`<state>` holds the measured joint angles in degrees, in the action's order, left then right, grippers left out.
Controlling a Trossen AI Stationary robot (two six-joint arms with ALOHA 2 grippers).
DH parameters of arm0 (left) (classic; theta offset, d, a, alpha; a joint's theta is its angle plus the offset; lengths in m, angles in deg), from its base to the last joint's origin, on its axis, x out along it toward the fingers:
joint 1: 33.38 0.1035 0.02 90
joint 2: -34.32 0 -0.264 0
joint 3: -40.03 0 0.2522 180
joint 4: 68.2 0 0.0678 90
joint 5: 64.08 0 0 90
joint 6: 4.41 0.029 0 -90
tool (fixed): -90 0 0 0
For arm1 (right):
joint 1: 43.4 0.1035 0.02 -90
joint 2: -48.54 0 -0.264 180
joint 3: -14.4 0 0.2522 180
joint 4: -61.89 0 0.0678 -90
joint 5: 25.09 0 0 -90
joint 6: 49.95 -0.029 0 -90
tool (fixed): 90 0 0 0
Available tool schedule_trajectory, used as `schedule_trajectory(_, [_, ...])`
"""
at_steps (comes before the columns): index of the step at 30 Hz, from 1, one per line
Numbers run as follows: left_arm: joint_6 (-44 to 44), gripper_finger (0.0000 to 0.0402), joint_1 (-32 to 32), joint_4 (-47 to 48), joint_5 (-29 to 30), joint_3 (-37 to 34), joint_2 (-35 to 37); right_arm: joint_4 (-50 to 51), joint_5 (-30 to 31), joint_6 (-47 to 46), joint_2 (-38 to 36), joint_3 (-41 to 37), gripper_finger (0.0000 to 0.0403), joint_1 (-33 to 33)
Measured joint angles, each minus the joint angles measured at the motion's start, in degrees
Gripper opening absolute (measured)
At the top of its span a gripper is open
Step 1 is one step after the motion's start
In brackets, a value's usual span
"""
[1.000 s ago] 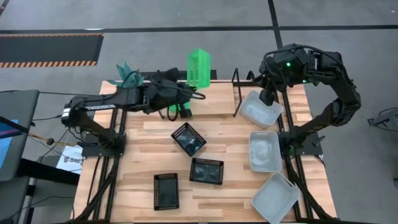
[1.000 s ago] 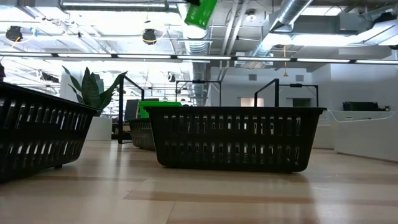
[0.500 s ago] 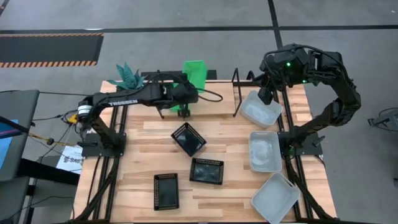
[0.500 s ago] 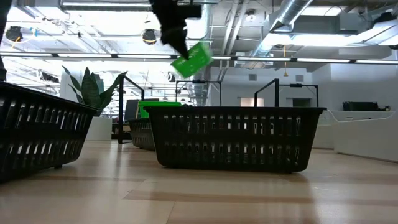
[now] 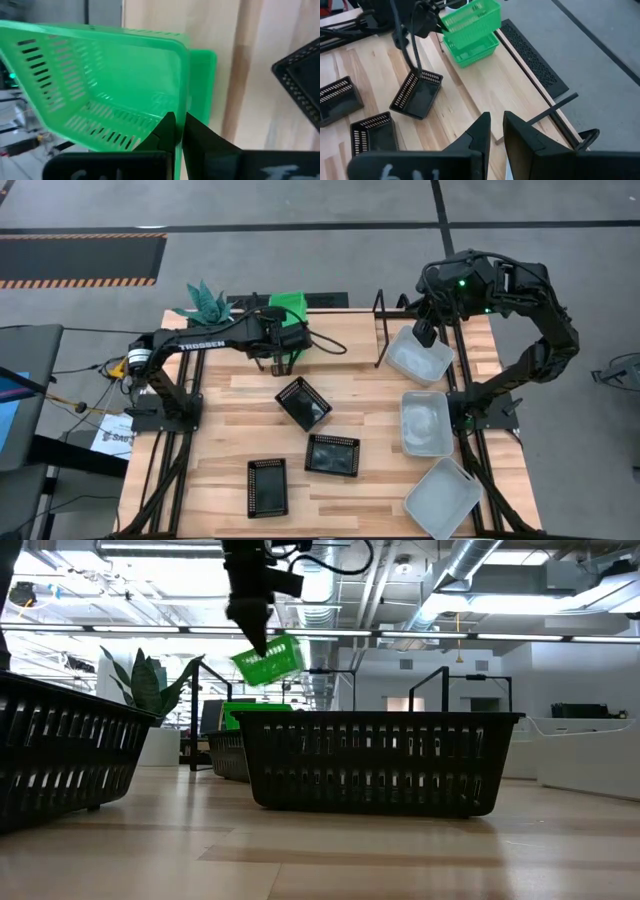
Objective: Stack baskets on shelf by color
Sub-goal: Stack the green bin on top of the green bin on the shelf
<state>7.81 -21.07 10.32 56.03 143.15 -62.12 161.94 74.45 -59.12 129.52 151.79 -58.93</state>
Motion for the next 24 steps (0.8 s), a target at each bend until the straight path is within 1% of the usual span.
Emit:
schedule_trajectory(2, [0.12, 0.0, 0.08, -1.53, 0.2, 0.11, -0.72, -0.18, 0.0, 0.0, 0.1, 0.0, 0.0078, 0.0])
schedule_trajectory(10, [0.47, 0.0, 0.09, 1.53, 0.4, 0.05, -5.33, -0.12, 0.0, 0.01, 0.18, 0.0, 0.0078, 0.0])
schedule_trajectory(14, [0.38, 0.0, 0.09, 1.88, 0.89, -0.02, -6.02, -0.1, 0.0, 0.03, 0.18, 0.0, 0.0078, 0.0])
schedule_trajectory(18, [-0.62, 0.0, 0.24, 2.62, 3.07, -0.02, -6.02, -0.1, 0.0, 0.03, 0.18, 0.0, 0.0078, 0.0])
schedule_trajectory(24, [-2.0, 0.0, 0.8, 4.83, -0.12, -0.02, -6.02, -0.1, 0.0, 0.04, 0.18, 0.0, 0.0078, 0.0])
